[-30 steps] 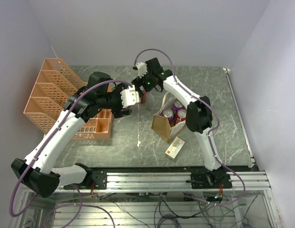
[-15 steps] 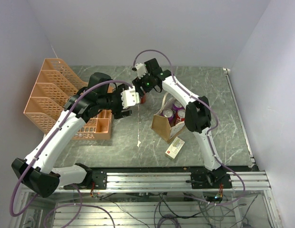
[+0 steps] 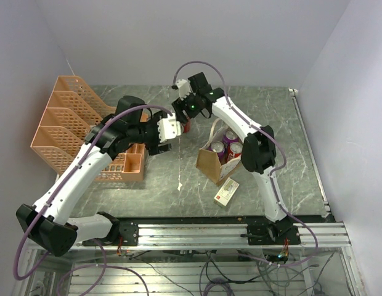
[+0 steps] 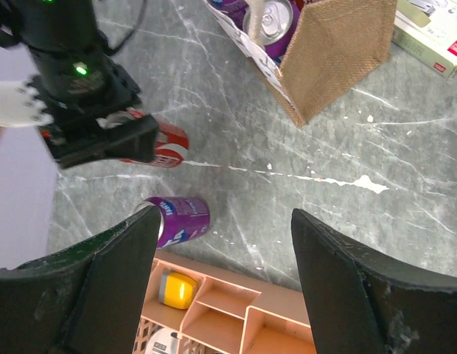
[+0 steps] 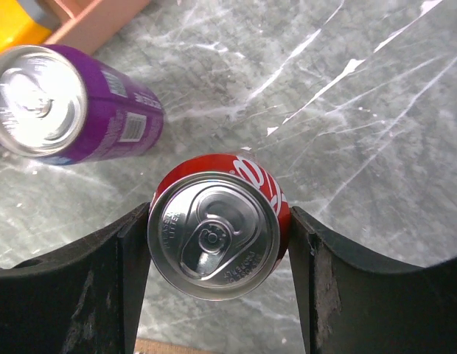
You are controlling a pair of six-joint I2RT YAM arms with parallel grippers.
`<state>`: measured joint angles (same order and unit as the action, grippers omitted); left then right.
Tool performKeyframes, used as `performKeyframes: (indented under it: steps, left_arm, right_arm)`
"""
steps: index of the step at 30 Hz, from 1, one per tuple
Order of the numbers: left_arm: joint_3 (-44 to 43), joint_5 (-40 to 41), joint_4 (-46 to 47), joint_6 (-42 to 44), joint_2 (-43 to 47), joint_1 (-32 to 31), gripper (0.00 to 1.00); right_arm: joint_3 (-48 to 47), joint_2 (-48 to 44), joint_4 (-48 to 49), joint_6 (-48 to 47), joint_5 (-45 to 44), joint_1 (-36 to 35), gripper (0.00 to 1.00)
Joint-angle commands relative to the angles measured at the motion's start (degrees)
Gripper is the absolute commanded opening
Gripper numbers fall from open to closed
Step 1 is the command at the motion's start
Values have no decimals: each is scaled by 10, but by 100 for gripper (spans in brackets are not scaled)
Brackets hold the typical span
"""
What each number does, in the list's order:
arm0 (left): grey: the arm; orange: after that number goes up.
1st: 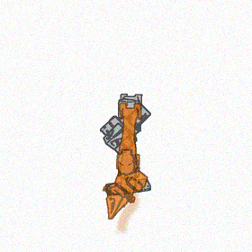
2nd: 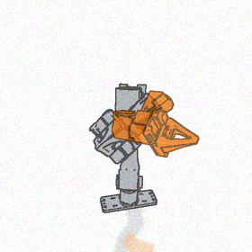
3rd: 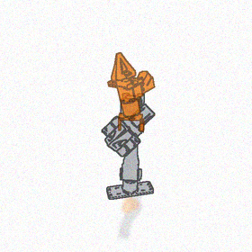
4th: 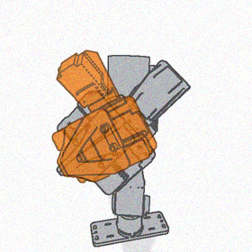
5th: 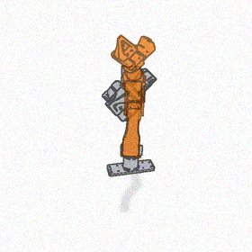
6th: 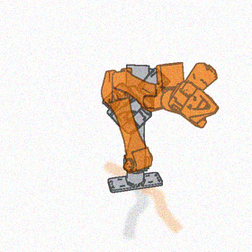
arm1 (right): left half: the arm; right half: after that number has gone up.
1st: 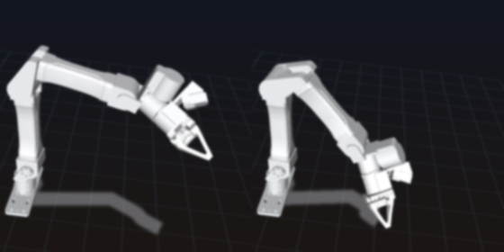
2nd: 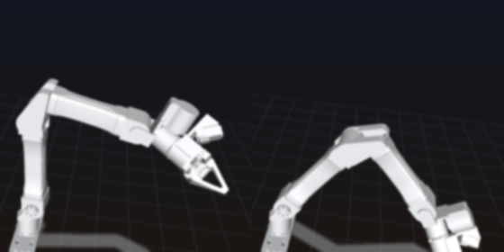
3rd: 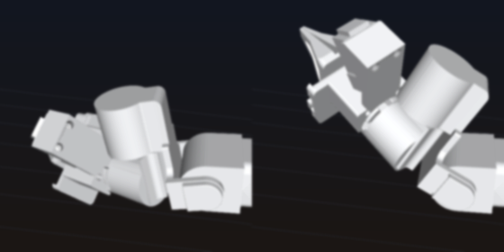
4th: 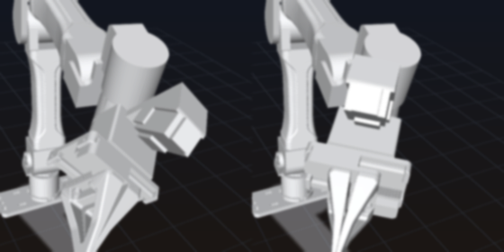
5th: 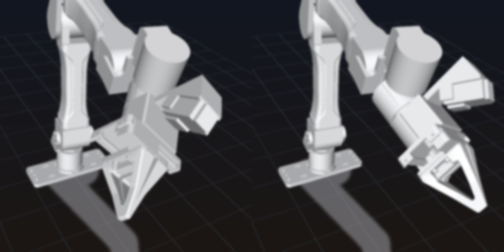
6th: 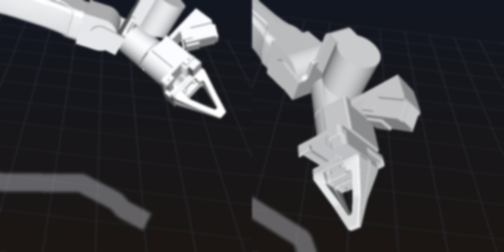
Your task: Place the beverage into the canvas bag
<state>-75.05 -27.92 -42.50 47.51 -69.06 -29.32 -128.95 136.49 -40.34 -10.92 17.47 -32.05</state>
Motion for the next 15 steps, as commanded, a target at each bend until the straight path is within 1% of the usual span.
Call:
performKeyframes:
  steps: [1, 4, 10, 15]
  left_arm:
    - [16, -38, 28, -6, 1, 5, 82]
    - [10, -58, 25, -7, -7, 5, 81]
    - [6, -64, 34, -27, -32, 5, 80]
    - [2, -77, 36, -27, -49, 3, 78]
  right_arm:
    - [1, -123, 29, -5, 0, -3, 0]
    - [10, -163, 22, -14, -4, -3, 0]
    - [14, -246, -8, -28, 6, -3, 0]
    - [44, -327, -17, -41, -2, -3, 0]
